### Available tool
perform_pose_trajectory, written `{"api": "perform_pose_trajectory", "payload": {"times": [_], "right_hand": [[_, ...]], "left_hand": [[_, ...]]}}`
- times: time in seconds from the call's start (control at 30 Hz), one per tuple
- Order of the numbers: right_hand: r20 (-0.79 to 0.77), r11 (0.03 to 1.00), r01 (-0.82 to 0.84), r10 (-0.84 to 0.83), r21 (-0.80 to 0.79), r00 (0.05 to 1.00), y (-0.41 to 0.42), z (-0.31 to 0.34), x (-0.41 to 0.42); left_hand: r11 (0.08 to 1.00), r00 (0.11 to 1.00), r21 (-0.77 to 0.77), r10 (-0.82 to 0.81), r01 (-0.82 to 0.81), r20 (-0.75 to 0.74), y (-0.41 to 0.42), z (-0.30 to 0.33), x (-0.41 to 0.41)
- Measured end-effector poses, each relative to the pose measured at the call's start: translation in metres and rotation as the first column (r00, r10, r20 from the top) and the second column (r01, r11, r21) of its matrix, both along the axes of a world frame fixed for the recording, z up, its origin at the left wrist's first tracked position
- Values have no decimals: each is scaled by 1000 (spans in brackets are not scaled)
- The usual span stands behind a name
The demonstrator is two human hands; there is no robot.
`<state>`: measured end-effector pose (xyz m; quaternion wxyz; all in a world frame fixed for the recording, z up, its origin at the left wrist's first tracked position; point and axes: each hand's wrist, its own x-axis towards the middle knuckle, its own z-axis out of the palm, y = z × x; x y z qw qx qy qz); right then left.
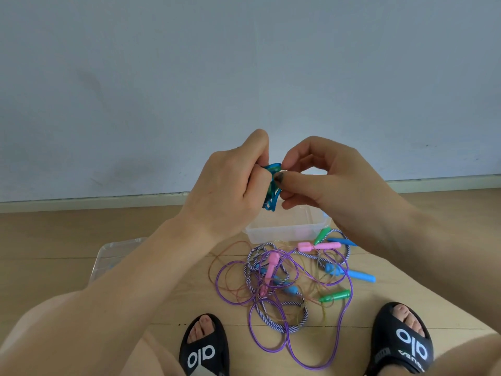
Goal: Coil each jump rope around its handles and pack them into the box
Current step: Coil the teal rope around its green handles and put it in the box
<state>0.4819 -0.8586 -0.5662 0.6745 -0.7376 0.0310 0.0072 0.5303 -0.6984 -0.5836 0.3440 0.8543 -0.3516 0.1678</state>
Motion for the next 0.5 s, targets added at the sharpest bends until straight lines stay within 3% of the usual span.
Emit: {"api": "perform_pose_trajectory", "payload": {"times": [0.2, 0.37, 0.5], "right_hand": [[-67, 982, -27, 40, 186, 997, -1, 0, 3], [-79, 975, -45, 64, 216, 995, -2, -1, 4], [-1, 981, -24, 24, 194, 1000, -4, -5, 2]], "left_hand": [[999, 999, -38, -13, 11, -36, 1, 2, -2], [997, 996, -6, -81, 81, -36, 0, 1, -7], [995, 989, -35, -100, 97, -110, 1, 0, -9]]}}
